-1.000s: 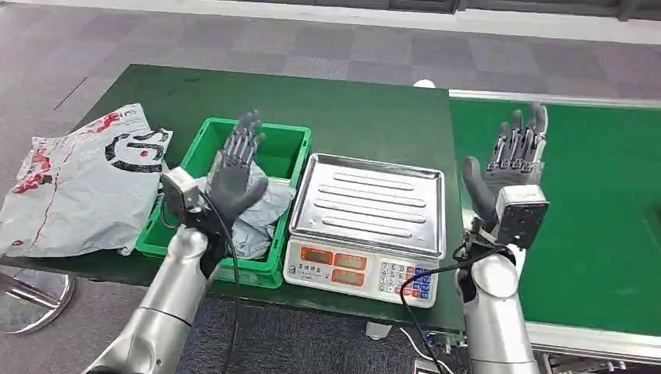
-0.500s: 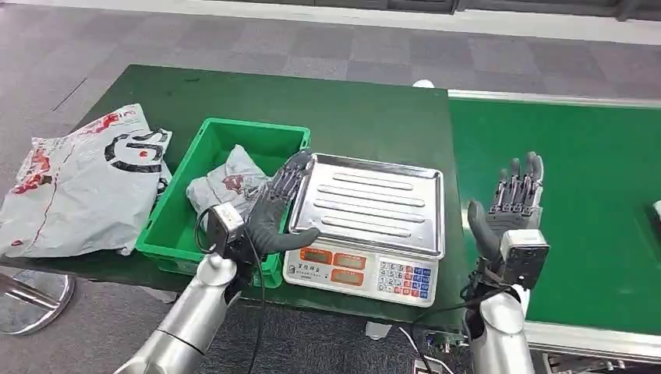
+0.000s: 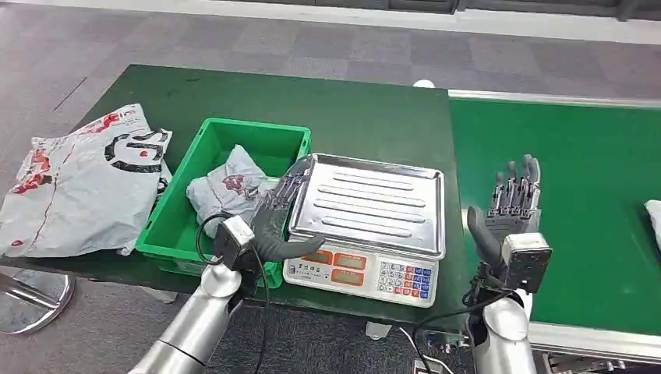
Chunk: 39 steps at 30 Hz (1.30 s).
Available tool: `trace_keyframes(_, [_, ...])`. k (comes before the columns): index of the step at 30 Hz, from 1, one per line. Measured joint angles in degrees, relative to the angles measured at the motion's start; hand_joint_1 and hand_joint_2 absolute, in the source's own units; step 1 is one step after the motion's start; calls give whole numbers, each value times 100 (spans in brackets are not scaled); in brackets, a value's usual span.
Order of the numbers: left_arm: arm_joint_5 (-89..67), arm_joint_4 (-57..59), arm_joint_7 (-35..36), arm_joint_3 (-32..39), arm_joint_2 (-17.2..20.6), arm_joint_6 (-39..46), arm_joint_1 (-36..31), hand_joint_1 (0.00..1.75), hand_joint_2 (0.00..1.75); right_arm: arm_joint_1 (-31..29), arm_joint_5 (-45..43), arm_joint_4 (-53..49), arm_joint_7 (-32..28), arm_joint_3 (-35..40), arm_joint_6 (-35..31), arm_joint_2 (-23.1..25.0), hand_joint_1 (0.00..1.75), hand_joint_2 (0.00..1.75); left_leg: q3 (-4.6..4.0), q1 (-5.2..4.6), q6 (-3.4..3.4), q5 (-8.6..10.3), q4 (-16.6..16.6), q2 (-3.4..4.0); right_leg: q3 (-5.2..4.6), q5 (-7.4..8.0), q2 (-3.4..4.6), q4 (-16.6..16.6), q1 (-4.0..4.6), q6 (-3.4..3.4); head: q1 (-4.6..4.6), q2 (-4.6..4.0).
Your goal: Moved the parcel from conveyor to table for the left to box.
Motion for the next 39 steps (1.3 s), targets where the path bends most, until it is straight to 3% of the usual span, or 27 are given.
trace_keyframes(7, [-50,35,0,-55,33,234,-27,0,175,-26,0,77,15,0,15,0,0,175,1,0,0,0,0,0,1,0,0,0,0,0,0,0])
trace_keyframes(15, [533,477,2,44,-2,-667,-211,0,175,-120,-22,214,57,0,57,0,0,175,1,0,0,1,0,0,2,1,0,0,0,0,0,0])
trace_keyframes(39, [144,811,0,199,-61,-514,-302,0,175,-106,-83,415,-66,0,44,0,0,175,1,0,0,0,0,0,1,0,0,0,0,0,0,2])
